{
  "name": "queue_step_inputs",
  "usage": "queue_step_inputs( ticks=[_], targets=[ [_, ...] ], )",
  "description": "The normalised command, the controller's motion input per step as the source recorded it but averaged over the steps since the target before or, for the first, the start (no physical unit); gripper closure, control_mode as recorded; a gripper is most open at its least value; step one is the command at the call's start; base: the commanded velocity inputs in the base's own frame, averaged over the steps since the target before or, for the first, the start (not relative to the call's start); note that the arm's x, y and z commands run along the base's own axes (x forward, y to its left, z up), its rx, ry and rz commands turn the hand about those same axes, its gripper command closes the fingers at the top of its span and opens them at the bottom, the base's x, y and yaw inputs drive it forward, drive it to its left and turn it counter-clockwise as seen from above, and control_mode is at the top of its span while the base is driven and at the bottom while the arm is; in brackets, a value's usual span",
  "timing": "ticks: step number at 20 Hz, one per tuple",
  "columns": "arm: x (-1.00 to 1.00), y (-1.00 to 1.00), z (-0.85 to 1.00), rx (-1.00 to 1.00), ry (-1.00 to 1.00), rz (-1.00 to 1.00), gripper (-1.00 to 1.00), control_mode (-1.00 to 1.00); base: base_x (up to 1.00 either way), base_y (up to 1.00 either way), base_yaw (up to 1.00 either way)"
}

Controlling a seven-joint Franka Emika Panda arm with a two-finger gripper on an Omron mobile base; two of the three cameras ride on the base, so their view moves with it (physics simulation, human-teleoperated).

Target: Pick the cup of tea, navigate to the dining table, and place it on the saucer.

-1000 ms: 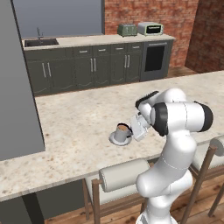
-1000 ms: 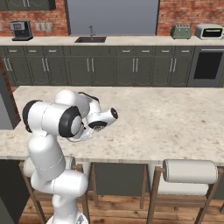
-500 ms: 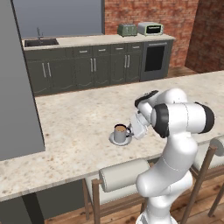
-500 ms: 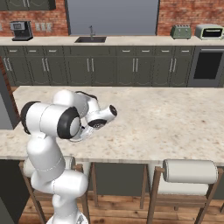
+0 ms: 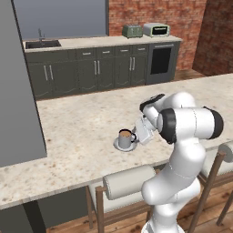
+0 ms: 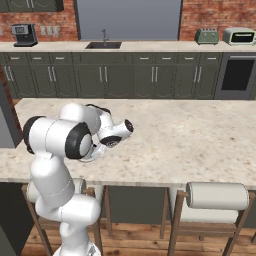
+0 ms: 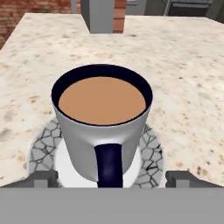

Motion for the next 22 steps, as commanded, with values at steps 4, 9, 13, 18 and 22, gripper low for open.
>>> queue_step_inputs(
  ticks=[4, 9, 13, 18, 22],
  targets=[
    [-0.33, 0.0, 0.29, 0.0, -0.04, 0.0, -1.0, -1.0, 0.0, 0.0, 0.0],
    [-0.32, -0.11, 0.57, 0.0, -0.1, 0.0, -1.0, -1.0, 0.0, 0.0, 0.0],
    [-0.5, -0.26, 0.8, 0.0, -0.01, -0.03, -1.0, -1.0, 0.0, 0.0, 0.0],
    [-0.62, -0.18, 0.93, 0.0, 0.11, -0.11, -1.0, -1.0, 0.0, 0.0, 0.0],
    [-0.73, -0.06, 0.72, 0.0, 0.3, -0.19, -1.0, -1.0, 0.0, 0.0, 0.0]
  ],
)
